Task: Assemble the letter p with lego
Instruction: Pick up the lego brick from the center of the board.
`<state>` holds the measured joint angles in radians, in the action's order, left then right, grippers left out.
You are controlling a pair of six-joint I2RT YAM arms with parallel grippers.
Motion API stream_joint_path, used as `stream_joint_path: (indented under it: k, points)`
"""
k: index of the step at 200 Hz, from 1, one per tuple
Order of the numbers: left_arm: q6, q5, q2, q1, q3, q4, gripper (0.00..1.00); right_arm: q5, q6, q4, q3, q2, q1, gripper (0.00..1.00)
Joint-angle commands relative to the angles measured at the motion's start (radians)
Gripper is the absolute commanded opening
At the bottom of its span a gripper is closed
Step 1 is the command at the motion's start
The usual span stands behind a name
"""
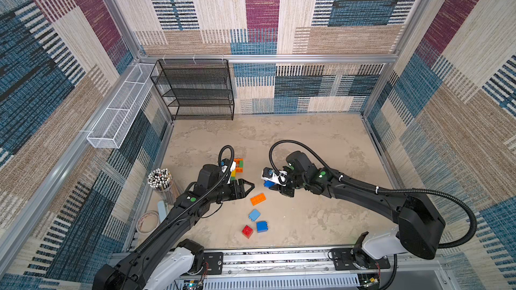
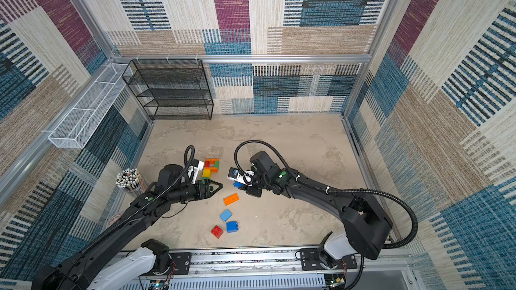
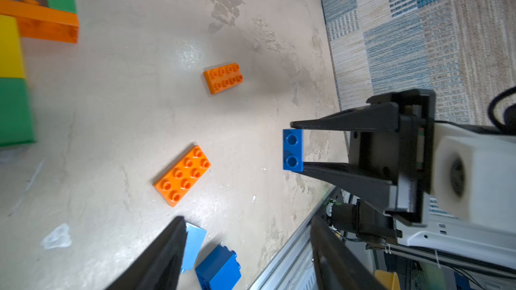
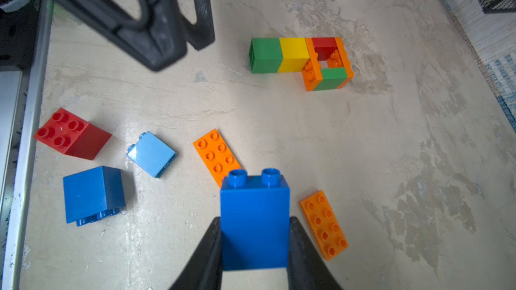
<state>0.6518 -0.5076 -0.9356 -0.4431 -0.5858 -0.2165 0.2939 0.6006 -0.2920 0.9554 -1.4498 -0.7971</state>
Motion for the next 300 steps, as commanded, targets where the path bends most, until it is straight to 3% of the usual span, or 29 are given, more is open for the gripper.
stream_joint_path:
  k: [1,38,185,248,300]
  points:
    - [0.036,-0.017,-0.007,-0.027,0.001,0.108,0.69,0.054,0.006,0.074,-0.007,0.005,-0.001,0.29]
    - [0.049,-0.016,-0.037,-0.055,-0.009,0.145,0.61,0.086,0.008,0.129,-0.026,0.013,-0.012,0.29]
    - [0.076,-0.008,-0.122,-0.087,-0.039,0.169,0.27,0.023,0.009,0.243,-0.044,-0.020,-0.045,0.29]
    - [0.083,-0.001,-0.134,-0.089,-0.037,0.171,0.26,0.026,-0.001,0.258,-0.041,-0.026,-0.051,0.30]
    - [0.077,0.024,-0.139,-0.089,-0.045,0.151,0.16,0.011,-0.012,0.257,-0.046,-0.024,-0.050,0.35]
